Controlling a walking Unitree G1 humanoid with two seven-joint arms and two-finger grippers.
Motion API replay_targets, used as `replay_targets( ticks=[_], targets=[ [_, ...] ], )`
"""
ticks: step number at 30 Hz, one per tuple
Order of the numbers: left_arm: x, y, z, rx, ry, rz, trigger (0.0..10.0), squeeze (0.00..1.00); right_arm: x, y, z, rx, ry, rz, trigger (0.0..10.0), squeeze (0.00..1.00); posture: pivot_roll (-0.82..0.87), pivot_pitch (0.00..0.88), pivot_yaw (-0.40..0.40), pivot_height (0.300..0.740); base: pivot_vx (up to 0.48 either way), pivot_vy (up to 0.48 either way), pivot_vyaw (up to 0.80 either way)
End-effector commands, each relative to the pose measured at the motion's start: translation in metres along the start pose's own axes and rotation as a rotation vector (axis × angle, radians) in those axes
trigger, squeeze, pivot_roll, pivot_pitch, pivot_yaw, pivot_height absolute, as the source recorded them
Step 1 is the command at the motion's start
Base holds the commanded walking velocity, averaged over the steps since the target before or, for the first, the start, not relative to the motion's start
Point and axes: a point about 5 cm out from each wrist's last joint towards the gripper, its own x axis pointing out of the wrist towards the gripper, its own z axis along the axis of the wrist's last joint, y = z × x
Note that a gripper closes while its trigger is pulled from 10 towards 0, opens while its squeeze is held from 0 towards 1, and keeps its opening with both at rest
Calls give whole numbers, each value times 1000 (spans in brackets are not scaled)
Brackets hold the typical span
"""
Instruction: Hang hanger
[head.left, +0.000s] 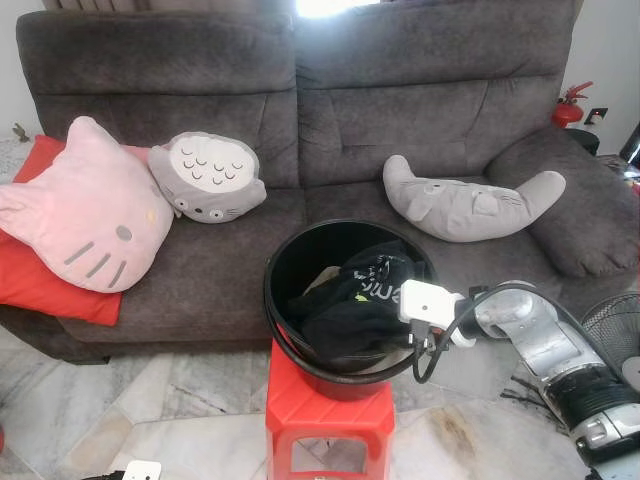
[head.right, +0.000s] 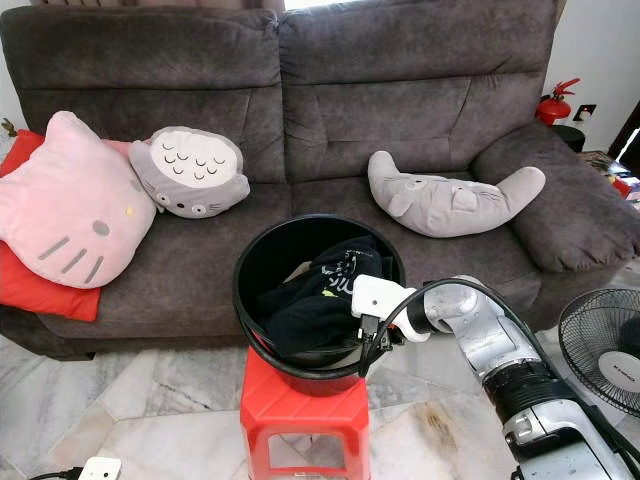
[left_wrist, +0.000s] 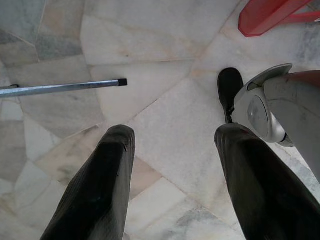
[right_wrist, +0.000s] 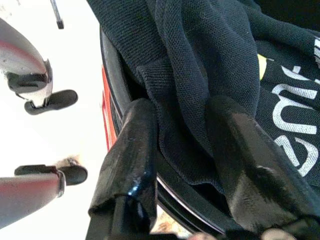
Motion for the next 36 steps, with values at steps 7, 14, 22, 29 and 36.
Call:
replay_targets(
  ticks=[7,14,22,29,36],
  targets=[
    [0,2,-3,-1,11,8,10000,0,0,1,-13,-2,82,-14,10000,0,-104,0,28,719,0,0,0],
    [0,2,-3,-4,11,9,10000,0,-3,-4,-20,-35,141,-64,10000,0,-103,0,26,719,0,0,0],
    [0,2,-3,-6,9,10,10000,0,-6,-17,-20,-95,160,-199,10000,0,-103,0,26,719,0,0,0],
    [0,2,-3,-8,9,13,10000,0,-6,-25,-11,-130,100,-272,863,0,-99,0,24,719,0,0,0],
    [0,2,-3,-6,8,15,10000,0,-11,-34,1,-187,41,-336,0,0,-99,0,24,719,0,0,0]
  ],
)
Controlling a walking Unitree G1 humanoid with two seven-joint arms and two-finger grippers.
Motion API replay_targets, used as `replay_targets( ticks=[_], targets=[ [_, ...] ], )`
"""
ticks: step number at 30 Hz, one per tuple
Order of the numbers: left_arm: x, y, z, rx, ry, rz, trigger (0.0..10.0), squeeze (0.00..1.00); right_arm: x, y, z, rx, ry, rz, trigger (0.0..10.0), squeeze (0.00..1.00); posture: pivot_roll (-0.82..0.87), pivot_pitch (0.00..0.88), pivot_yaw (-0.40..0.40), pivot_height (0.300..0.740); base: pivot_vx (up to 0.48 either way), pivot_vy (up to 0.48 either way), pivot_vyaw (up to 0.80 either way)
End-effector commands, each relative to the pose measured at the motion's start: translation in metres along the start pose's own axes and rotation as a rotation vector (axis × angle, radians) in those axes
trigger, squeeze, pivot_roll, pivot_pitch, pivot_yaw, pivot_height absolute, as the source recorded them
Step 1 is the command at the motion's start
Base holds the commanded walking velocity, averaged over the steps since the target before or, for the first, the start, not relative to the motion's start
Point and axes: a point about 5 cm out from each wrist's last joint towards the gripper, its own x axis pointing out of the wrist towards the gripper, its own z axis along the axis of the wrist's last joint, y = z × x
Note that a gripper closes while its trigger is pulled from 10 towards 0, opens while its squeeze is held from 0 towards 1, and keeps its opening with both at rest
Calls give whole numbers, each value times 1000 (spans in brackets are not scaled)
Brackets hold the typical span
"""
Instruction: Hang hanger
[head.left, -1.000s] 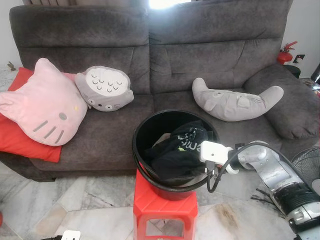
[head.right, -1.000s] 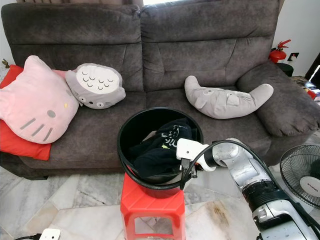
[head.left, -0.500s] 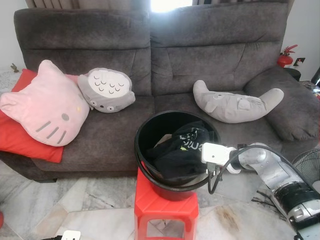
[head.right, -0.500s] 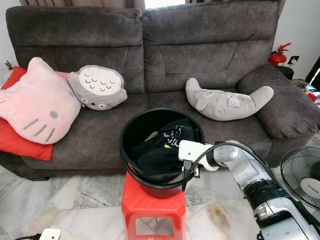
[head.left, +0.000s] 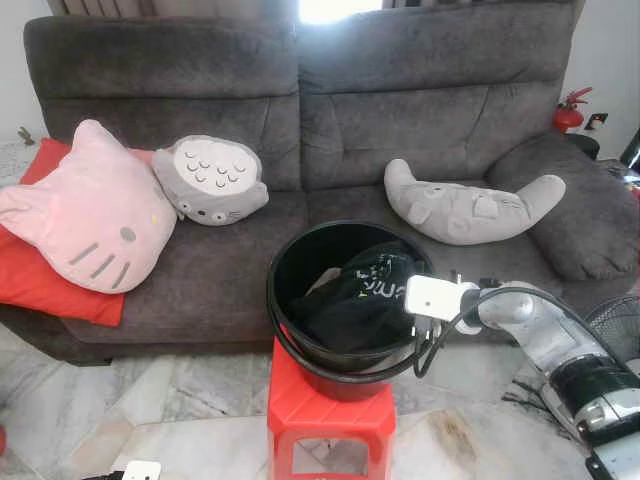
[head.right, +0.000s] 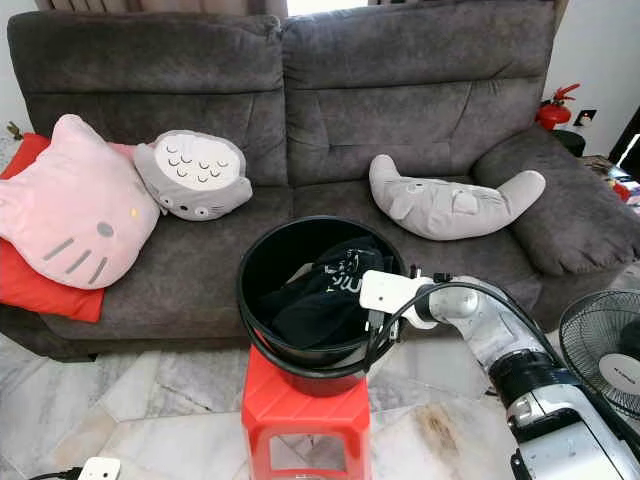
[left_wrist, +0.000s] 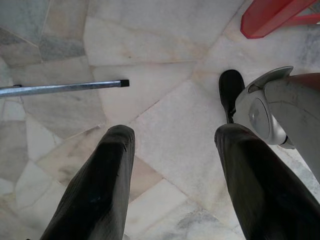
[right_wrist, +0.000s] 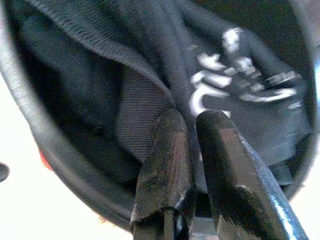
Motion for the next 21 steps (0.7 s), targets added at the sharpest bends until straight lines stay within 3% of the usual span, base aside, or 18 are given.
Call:
replay_targets(
  ticks=[1,10,15,16,17,21],
  targets=[
    [0,2,-2,-5,7,8,10000,0,-3,-12,8,-19,-41,-57,0,0,-99,0,24,719,0,0,0],
    [0,1,-2,-4,5,8,10000,0,-7,-30,26,-72,-136,-121,0,0,-102,0,25,719,0,0,0],
    [0,1,-2,-8,5,10,10000,0,-3,-25,30,-6,-183,-67,0,0,-98,0,21,719,0,0,0],
    [0,1,-2,-8,5,11,10000,0,-3,-22,31,-7,-199,-43,4667,0,-97,0,21,719,0,0,0],
    [0,1,-2,-8,5,11,10000,0,-2,-20,32,2,-212,-27,10000,0,-97,0,21,719,0,0,0],
    [0,1,-2,-8,6,9,10000,0,-1,-11,41,73,-307,68,10000,0,-99,0,22,719,0,0,0]
  ],
)
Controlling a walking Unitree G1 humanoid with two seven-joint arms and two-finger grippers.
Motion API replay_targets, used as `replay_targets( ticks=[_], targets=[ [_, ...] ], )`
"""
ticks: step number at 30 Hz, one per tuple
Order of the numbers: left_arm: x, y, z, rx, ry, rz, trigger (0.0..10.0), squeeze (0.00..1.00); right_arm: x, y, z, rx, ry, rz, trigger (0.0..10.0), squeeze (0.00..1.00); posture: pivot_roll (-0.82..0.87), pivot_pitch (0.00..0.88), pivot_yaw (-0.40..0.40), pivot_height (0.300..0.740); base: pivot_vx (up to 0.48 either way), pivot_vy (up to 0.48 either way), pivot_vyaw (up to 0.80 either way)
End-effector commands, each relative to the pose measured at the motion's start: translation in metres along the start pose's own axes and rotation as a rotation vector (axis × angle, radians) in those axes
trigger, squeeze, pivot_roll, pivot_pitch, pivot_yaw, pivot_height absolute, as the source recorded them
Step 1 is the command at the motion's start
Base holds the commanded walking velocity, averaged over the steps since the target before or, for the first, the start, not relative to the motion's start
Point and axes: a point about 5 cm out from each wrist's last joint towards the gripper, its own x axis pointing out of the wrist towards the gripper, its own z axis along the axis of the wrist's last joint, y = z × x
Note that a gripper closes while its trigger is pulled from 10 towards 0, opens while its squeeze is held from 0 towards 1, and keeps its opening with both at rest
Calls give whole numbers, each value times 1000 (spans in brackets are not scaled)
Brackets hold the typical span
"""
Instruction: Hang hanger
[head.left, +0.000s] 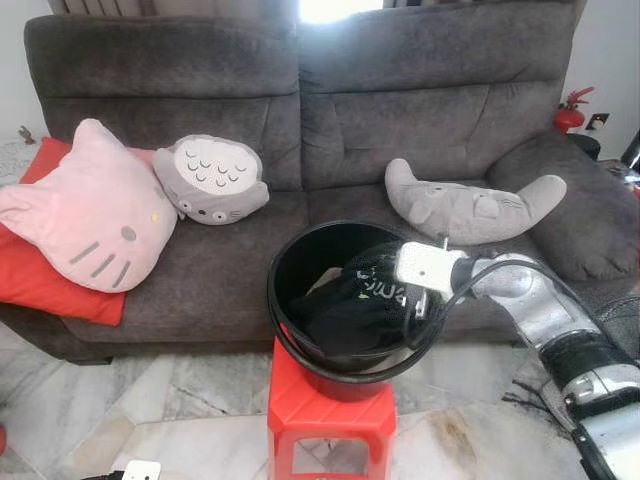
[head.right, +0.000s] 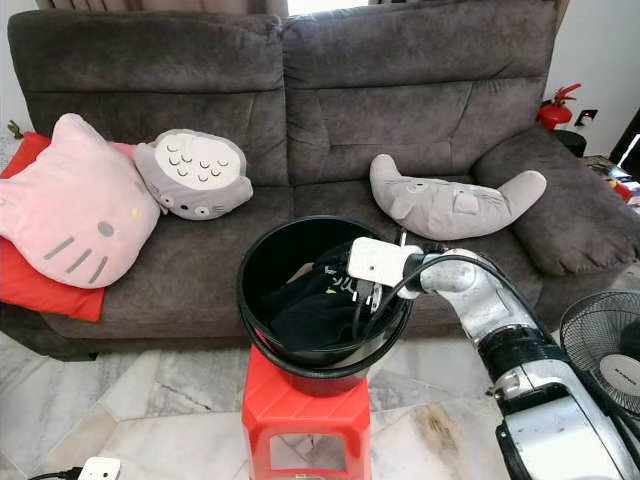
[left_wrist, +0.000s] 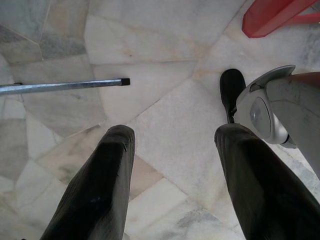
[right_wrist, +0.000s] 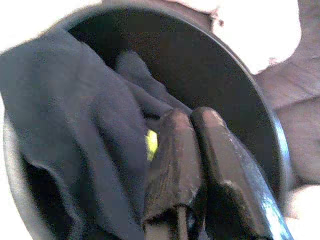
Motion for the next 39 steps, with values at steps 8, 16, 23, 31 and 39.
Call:
replay_targets(
  ticks=[8,16,23,31,39],
  targets=[
    [0,1,-2,-7,8,1,10000,0,-8,11,12,98,-88,188,10000,1000,-105,0,21,719,0,0,0],
    [0,0,-2,-11,10,-6,10000,0,-17,31,11,159,-55,373,10000,1000,-104,0,18,719,0,0,0],
    [0,0,-1,-11,9,-7,10000,0,-19,27,9,186,-30,339,10000,1000,-105,0,19,719,0,0,0],
    [0,0,-1,-10,9,-10,10000,0,-20,27,-4,188,86,315,10000,0,-104,0,21,719,0,0,0],
    [0,0,-1,-13,8,-8,10000,0,-20,26,-11,214,142,314,10000,0,-102,0,21,719,0,0,0]
  ],
)
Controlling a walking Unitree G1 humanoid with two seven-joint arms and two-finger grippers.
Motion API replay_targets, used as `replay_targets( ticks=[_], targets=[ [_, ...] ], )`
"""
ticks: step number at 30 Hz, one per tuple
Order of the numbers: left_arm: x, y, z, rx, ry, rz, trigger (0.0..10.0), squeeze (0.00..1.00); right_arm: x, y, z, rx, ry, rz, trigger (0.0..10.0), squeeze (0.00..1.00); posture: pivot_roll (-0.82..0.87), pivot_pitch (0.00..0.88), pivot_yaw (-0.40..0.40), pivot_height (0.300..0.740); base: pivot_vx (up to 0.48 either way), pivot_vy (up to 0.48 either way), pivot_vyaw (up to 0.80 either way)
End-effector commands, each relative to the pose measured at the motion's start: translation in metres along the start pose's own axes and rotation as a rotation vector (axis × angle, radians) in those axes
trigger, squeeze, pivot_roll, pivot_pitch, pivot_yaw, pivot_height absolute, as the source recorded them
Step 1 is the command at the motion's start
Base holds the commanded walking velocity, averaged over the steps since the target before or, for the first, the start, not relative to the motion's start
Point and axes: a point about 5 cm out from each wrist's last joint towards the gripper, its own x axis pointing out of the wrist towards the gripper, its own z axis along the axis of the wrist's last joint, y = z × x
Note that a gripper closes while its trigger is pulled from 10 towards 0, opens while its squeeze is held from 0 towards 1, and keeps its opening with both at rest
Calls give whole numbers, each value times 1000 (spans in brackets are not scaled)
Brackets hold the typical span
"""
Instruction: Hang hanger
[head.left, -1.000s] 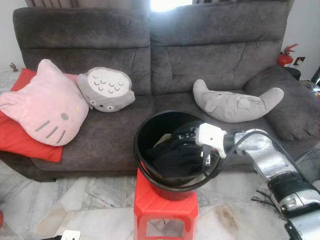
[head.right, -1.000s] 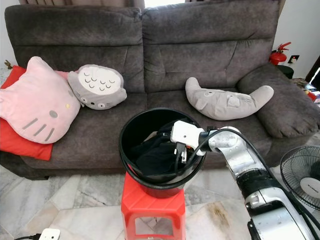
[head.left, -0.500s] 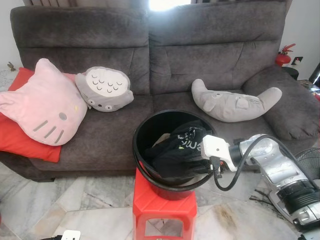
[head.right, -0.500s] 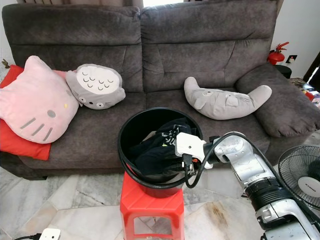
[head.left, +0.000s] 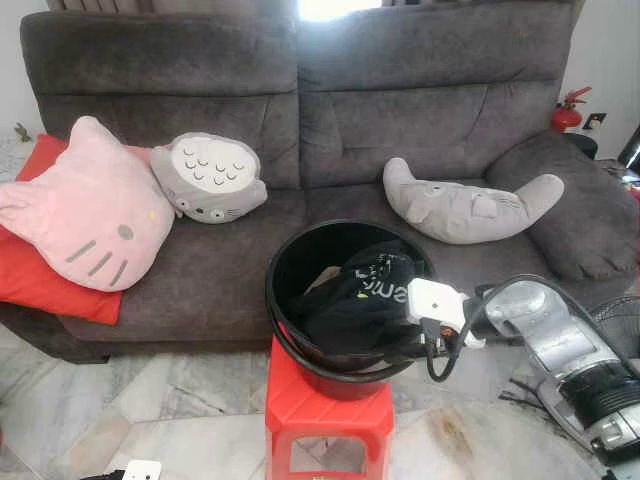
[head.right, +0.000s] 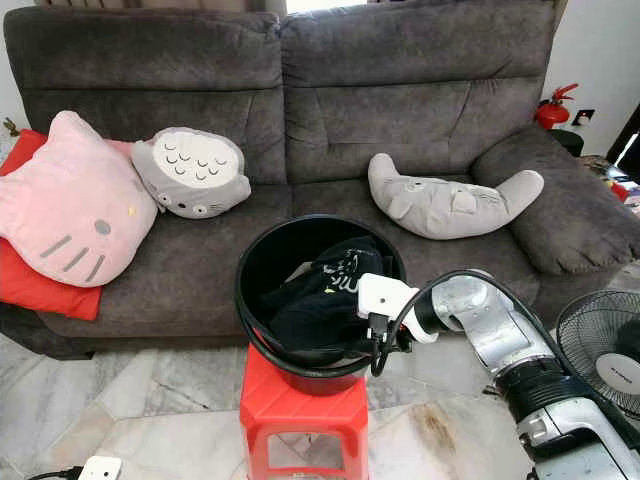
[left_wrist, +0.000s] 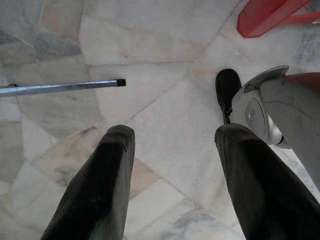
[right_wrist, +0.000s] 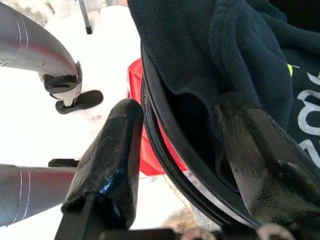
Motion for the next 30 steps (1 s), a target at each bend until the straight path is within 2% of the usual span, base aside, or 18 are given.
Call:
replay_targets(
  ticks=[1,5,15,25,30],
  targets=[
    [0,1,-2,-12,10,0,10000,0,-3,-4,4,-7,10,-5,10000,0,-102,0,21,719,0,0,0],
    [0,1,-2,-11,9,-1,10000,0,-3,-7,1,-6,25,-18,10000,0,-103,0,21,719,0,0,0],
    [0,0,-2,-14,10,1,10000,0,-4,-23,-2,2,23,-156,10000,0,-100,0,19,719,0,0,0],
    [0,0,-2,-13,11,1,10000,0,-2,-26,-2,2,-5,-178,10000,0,-99,0,18,719,0,0,0],
    [0,1,-2,-12,10,5,10000,0,2,-21,0,4,-39,-113,10000,0,-97,0,18,719,0,0,0]
  ],
)
